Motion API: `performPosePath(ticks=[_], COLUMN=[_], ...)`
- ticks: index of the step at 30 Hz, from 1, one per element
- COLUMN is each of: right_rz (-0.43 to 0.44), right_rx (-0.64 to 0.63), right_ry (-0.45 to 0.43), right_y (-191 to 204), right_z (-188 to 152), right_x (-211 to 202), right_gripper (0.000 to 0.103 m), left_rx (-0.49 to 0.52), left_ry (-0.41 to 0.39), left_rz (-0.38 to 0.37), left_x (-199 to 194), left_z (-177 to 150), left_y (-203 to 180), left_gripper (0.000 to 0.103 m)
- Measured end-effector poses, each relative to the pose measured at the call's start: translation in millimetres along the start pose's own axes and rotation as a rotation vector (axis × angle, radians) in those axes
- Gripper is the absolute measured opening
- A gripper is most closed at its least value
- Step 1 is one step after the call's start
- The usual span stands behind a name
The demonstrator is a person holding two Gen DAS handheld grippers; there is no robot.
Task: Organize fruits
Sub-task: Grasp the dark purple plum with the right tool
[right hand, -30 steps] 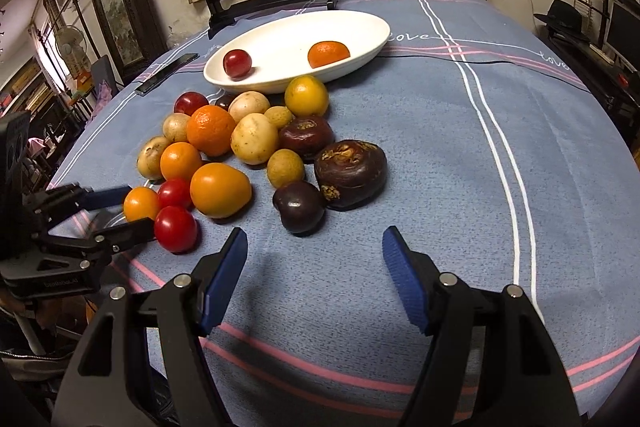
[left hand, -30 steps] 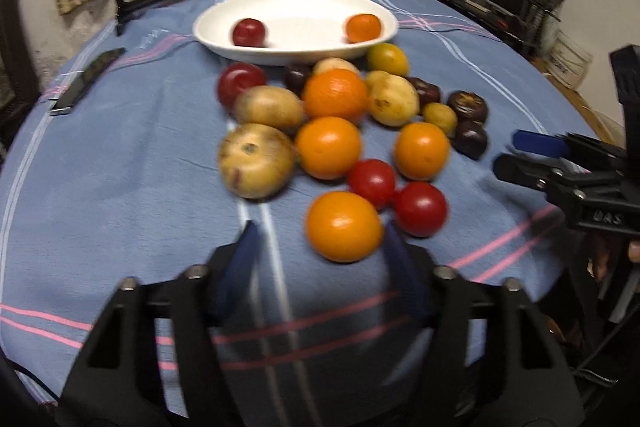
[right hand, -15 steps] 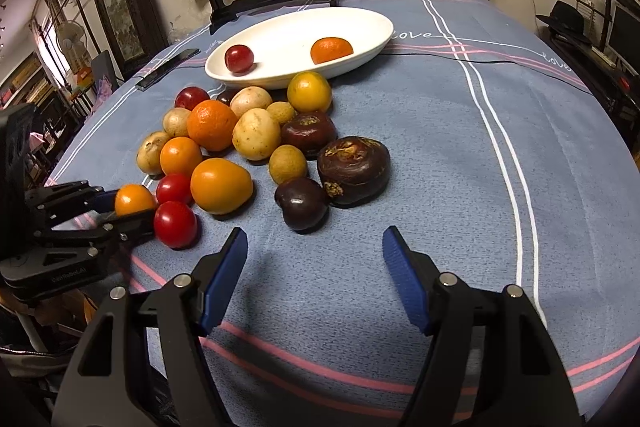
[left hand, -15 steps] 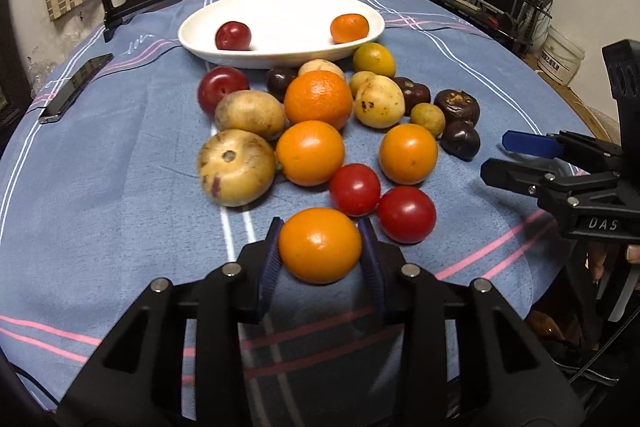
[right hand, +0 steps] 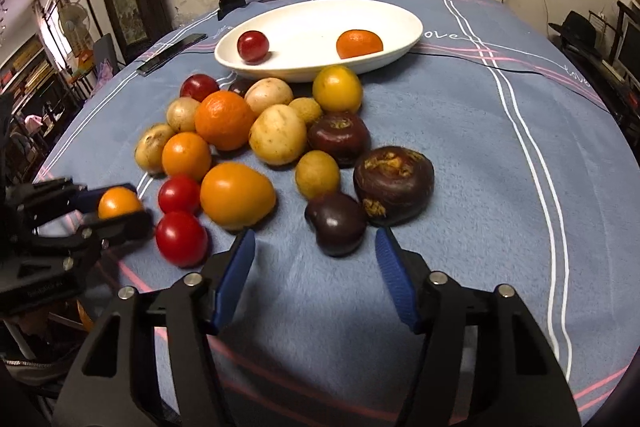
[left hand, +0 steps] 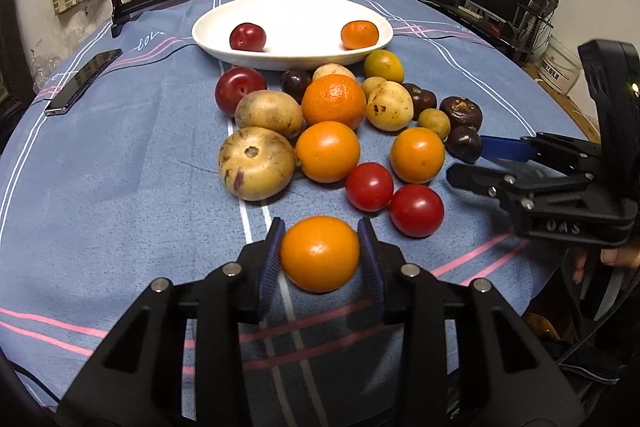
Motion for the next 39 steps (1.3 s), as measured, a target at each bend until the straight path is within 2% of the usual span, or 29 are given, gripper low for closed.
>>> performPosePath(ticks=[11, 19, 26, 34, 35, 36, 39], right_rz=[-0.004, -0.017, 0.018, 0.064, 0.075, 0.082, 0.091], right_rx=[0.038, 0.021, 0.039, -0.001, -0.007, -0.014, -0.043], right_ry=[-0.003, -0.019, -0.073, -0.127, -0.136, -0.145, -0.18], right_y=[-5, -8, -17, -3, -1, 1, 9], right_z=[8, 1, 8, 18, 22, 25, 41], right_x=[3, -8, -31, -52, -56, -58, -66], right_gripper=[0.034, 0.032, 0.032, 0.032, 0.032, 0.032, 0.032], left_rx=[-0.021, -0.023, -0.028, -0.012, -0.008, -0.001, 0.006], left_ry=[0.006, 0.008, -0.025, -0.063, -0.069, -0.08, -0.101], left_rz=[-0.021, 0.001, 0.017, 0.034, 0.035, 0.033, 0.024], left_x=[7, 7, -9, -24, -26, -28, -32], left_z=[-2, -4, 3, 21, 25, 32, 48], left_y=[3, 1, 3, 13, 15, 17, 24], left_gripper=[0.038, 0.038, 0.037, 0.037, 0.034, 0.023, 0.022])
Point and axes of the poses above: each gripper's, at about its wrist camera, not at the fingertips, and x roughly the way its jaws point, y to its left, z to its top, the point moved 5 cm from there along x, roughly the way its jaws point, and after that the axes turned 13 degrees about x, right-handed, at the moved point
